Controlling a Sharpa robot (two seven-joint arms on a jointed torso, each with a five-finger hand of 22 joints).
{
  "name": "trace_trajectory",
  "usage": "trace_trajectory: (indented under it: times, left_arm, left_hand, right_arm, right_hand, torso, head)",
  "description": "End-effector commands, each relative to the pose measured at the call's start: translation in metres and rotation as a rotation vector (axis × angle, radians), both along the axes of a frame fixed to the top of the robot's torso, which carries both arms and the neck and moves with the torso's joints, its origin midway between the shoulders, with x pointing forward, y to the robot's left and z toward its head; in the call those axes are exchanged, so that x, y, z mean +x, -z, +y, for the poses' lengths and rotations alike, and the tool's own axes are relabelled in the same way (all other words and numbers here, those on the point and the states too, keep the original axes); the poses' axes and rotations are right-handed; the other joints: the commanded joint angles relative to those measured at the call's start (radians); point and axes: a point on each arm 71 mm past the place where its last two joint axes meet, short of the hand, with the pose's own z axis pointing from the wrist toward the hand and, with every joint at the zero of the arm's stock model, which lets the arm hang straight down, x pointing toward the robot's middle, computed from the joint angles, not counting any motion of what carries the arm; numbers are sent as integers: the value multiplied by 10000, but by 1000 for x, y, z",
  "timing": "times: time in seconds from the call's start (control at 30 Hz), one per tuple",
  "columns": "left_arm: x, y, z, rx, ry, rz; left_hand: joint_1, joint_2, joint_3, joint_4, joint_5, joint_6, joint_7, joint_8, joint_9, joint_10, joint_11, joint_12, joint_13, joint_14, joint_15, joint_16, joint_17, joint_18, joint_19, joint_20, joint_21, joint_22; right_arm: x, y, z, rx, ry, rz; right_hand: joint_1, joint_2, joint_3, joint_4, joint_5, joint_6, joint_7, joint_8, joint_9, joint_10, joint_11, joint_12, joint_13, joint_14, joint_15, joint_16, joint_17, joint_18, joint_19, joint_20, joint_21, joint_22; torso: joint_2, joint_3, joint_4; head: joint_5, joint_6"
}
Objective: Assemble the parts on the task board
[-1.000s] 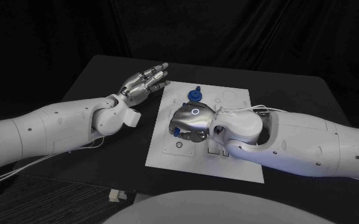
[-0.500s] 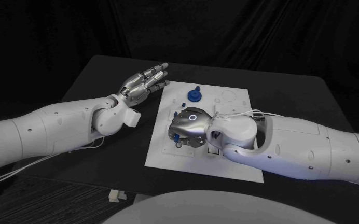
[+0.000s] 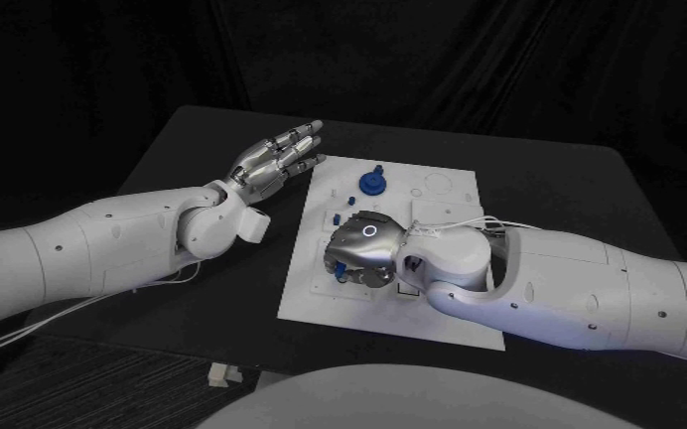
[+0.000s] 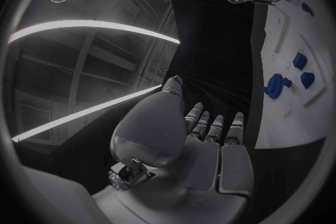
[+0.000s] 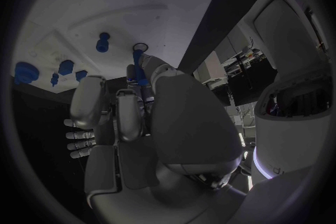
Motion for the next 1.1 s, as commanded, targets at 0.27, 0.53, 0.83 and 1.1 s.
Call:
trace_trajectory:
  times: [0.27, 0.53, 0.83, 1.1]
  left_arm:
    - [0, -2, -2, -340, 76, -256]
    - [0, -2, -2, -314, 79, -228]
    - [0, -2, -1, -279, 83, -187]
    - [0, -1, -2, -257, 100, -148]
  left_hand:
    - [-4, 136, 36, -19, 47, -6, 96, 51, 10, -32, 64, 3, 5, 3, 61, 0, -12, 164, -10, 34, 14, 4]
    - [-6, 160, 44, -15, 62, -14, 95, 50, 9, -33, 61, 2, 5, 3, 66, 0, -12, 164, -9, 35, 15, 7]
    - [-6, 160, 44, -15, 62, -14, 95, 50, 9, -33, 61, 2, 5, 3, 66, 0, -12, 164, -9, 35, 15, 7]
    - [-7, 185, 51, -10, 76, -24, 93, 48, 7, -34, 61, 0, 4, 3, 73, 3, -11, 164, -7, 39, 16, 11]
  right_arm:
    - [-1, 5, -1, -183, 17, 47]
    - [-1, 7, -4, -277, 78, 90]
    - [-2, 8, -7, -369, 162, 134]
    - [-2, 8, -8, -424, 211, 158]
  right_hand:
    - [41, -54, 102, -17, 59, 22, 8, -67, 2, 99, -16, 33, 17, 333, 41, 36, -24, -90, -59, 45, -18, 1516]
    - [41, -57, 107, -23, 61, 21, 8, -70, 3, 105, -17, 33, 18, 331, 40, 35, -26, -87, -64, 44, -29, 1513]
    - [40, -68, 116, -38, 66, 13, 10, -80, 3, 111, -17, 26, 18, 321, 39, 17, -58, -82, -75, 43, -53, 1506]
    - [39, -71, 121, -44, 67, 11, 11, -84, 4, 111, -15, 21, 18, 318, 39, 16, -59, -80, -81, 42, -66, 1503]
  torso:
    - [2, -1, 3]
    - [-2, 0, 0]
    - [0, 0, 1]
    - [-4, 4, -5]
  head:
    - [-1, -2]
    - [1, -2]
    - [-6, -2]
    - [-31, -2]
